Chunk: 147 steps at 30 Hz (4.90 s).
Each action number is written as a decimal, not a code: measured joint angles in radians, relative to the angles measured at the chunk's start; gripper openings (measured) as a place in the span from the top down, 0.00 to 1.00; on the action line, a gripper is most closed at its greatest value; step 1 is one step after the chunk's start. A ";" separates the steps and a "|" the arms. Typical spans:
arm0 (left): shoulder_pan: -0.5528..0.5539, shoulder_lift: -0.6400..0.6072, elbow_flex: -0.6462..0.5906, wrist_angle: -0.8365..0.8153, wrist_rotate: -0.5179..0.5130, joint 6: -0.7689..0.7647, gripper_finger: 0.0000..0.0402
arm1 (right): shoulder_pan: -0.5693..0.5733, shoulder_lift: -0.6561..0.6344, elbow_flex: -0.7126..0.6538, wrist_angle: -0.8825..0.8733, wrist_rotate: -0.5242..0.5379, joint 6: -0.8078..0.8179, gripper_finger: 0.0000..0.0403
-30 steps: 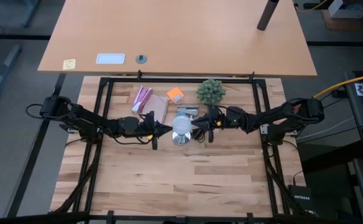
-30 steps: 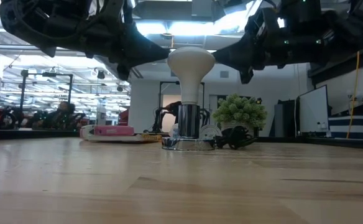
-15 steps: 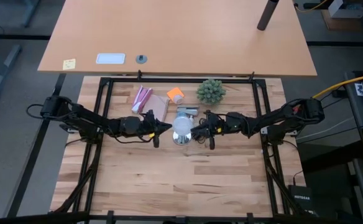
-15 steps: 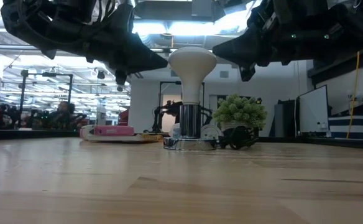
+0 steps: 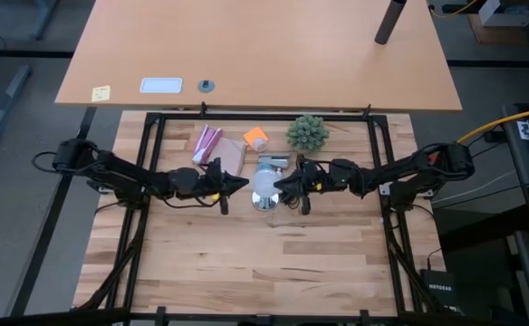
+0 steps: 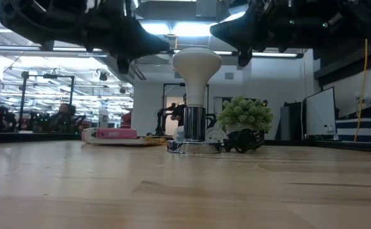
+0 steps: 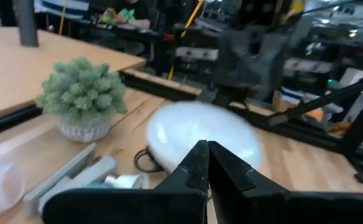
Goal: Screw lightbulb
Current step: Insert the lightbulb into the silver lamp socket
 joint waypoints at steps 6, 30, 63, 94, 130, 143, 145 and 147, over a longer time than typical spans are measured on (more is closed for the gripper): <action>-0.039 -0.010 0.000 -0.007 0.014 0.003 1.00 | 0.000 -0.018 0.000 -0.041 0.082 -0.065 0.96; -0.061 0.143 0.072 0.004 0.009 -0.004 1.00 | -0.001 -0.017 0.000 -0.196 0.252 -0.122 0.96; -0.035 0.139 0.071 -0.098 -0.135 -0.037 1.00 | 0.002 -0.015 -0.001 -0.169 0.019 0.036 0.96; -0.050 0.039 0.071 -0.277 -0.130 -0.058 1.00 | 0.000 -0.030 -0.002 -0.067 0.183 0.002 0.96; -0.158 -0.106 0.071 -0.340 -0.133 -0.097 1.00 | 0.000 -0.641 -0.002 -0.735 0.324 -0.232 0.96; -0.158 -0.105 0.071 -0.305 -0.133 -0.081 1.00 | 0.000 -0.596 -0.001 -0.757 0.324 -0.198 0.96; -0.158 -0.105 0.071 -0.284 -0.133 -0.078 1.00 | 0.000 -0.566 -0.001 -0.754 0.324 -0.158 0.96; -0.160 -0.105 0.071 -0.258 -0.122 -0.064 1.00 | 0.000 -0.527 -0.001 -0.739 0.323 -0.127 0.96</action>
